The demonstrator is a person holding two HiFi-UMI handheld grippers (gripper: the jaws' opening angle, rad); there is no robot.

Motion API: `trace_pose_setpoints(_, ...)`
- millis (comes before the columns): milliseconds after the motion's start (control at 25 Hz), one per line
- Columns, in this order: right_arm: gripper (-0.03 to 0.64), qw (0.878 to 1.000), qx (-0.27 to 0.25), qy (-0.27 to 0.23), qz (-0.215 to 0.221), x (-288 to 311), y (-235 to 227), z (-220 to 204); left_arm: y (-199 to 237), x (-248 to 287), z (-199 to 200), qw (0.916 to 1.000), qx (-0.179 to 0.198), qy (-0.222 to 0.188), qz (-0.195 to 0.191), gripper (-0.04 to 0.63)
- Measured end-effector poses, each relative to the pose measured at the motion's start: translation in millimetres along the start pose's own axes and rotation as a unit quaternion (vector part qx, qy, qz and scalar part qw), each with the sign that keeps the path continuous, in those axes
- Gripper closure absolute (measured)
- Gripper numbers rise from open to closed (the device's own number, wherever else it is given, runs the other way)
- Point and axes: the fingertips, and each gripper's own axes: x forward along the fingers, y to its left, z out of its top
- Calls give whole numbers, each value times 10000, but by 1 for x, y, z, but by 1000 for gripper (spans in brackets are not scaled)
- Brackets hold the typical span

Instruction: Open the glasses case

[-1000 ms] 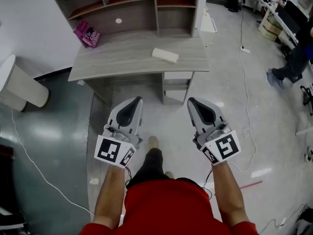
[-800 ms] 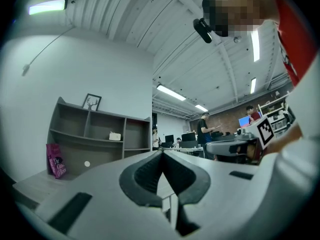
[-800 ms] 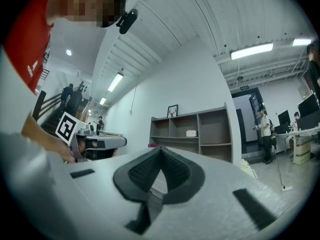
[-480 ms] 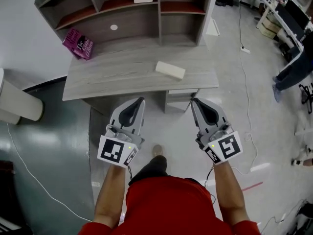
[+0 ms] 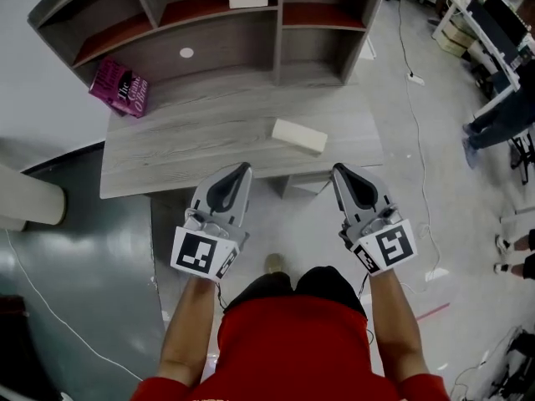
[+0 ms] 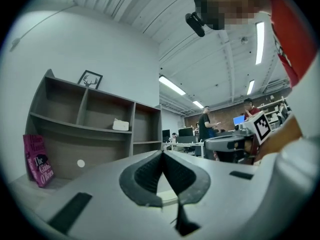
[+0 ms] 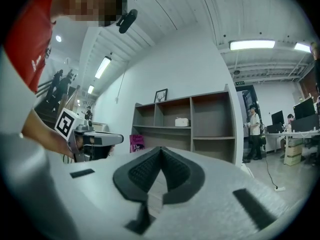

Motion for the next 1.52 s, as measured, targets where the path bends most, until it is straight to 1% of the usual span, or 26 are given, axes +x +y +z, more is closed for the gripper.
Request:
trace_pose_setpoints(200, 614, 9998, -13, 190, -48, 19, -14, -16, 16, 20, -20, 9998, -67, 174, -65, 588)
trace_pose_setpoints(400, 614, 9993, -67, 378, 29, 35, -29, -35, 24, 42, -37, 9993, -87, 351, -52, 588)
trace_pose_setpoints(600, 614, 9982, -185, 545, 176, 51, -49, -57, 31, 64, -56, 9988, -35, 491, 40, 588)
trace_pose_setpoints(760, 614, 9975, -182, 618, 284, 64, -69, -71, 37, 86, -69, 9980, 5, 619, 134, 588)
trace_pose_setpoints(960, 613, 9939, -349, 866, 585, 79, -86, -93, 43, 112, -89, 9959, 39, 854, 297, 588)
trace_pose_setpoints(1080, 612, 9918, -221, 1000, 765, 87, -97, -107, 46, 127, -110, 9933, 50, 1093, 372, 588)
trace_pose_setpoints(1200, 612, 9889, -155, 1133, 951, 94, -107, -122, 47, 138, -133, 9890, 14, 1402, 476, 587)
trace_pose_setpoints(1360, 612, 9846, -256, 1246, 1199, 104, -114, -136, 52, 149, -159, 9832, -184, 1709, 608, 586)
trace_pose_setpoints(1520, 612, 9814, -415, 1354, 1298, 113, -115, -149, 60, 156, -184, 9766, -408, 2028, 585, 584)
